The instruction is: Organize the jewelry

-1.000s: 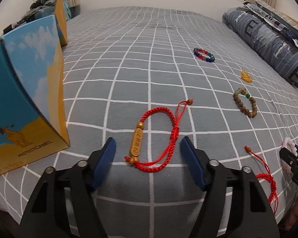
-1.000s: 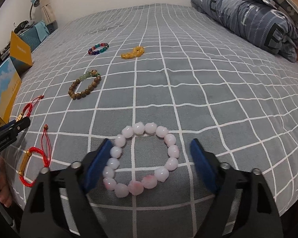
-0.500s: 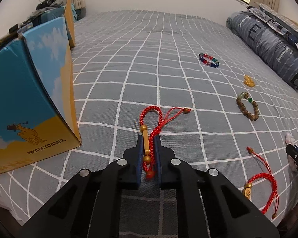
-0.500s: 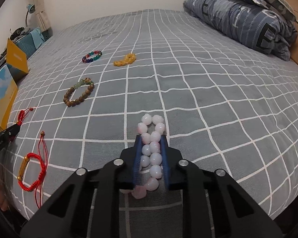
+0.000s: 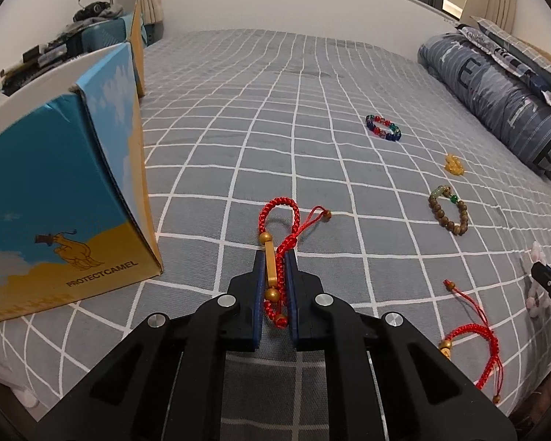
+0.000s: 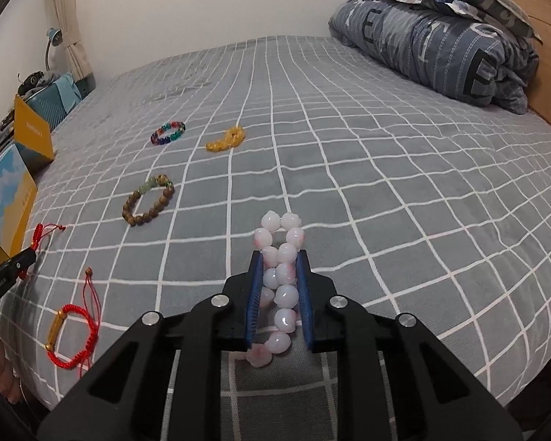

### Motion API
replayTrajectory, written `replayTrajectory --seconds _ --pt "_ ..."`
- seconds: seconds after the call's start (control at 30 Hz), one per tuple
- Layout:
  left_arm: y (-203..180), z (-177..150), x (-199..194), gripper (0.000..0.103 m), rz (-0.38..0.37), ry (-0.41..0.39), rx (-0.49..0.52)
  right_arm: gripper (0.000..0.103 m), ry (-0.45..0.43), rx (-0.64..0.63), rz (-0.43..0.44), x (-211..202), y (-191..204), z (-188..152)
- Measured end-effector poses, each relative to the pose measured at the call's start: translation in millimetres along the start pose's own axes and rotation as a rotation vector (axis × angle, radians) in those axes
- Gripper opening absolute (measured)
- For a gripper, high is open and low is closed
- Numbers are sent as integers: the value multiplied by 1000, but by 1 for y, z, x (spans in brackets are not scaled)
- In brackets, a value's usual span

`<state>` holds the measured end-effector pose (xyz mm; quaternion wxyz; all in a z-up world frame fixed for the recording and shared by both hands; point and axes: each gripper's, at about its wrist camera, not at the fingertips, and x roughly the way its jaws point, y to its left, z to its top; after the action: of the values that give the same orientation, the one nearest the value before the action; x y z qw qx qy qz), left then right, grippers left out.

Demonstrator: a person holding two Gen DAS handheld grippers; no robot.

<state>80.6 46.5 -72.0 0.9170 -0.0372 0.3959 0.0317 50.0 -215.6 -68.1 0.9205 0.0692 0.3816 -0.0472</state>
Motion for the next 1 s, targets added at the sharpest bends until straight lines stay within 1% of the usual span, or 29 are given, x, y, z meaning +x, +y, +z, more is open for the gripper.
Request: replayTrajectory --seconds 0.07,0.1,0.27,0.43,0.63,0.73,0.8,1.0 --pt "-2 2 -6 10 -3 -8 4 18 -9 2 -3 -3 1 4" --pt "-2 4 -9 10 -4 -15 4 11 -14 1 -4 -5 2 6" --pt "-2 14 -20 10 -14 -32 -5 11 -36 -15 -15 -12 4 15" --pt "-3 22 -32 10 -24 -47 0 11 -37 -12 -8 -16 7 22" --pt "-2 30 -46 10 -31 -62 1 11 -59 -23 -7 -27 13 32" --pt "-1 35 -52 10 -33 -66 2 11 -63 -20 4 -31 15 39" --pt "-1 38 -56 10 -32 -70 5 11 -75 -32 -5 -35 17 44" --pt "-1 53 -74 10 -24 -100 30 11 -88 -60 2 -44 28 60"
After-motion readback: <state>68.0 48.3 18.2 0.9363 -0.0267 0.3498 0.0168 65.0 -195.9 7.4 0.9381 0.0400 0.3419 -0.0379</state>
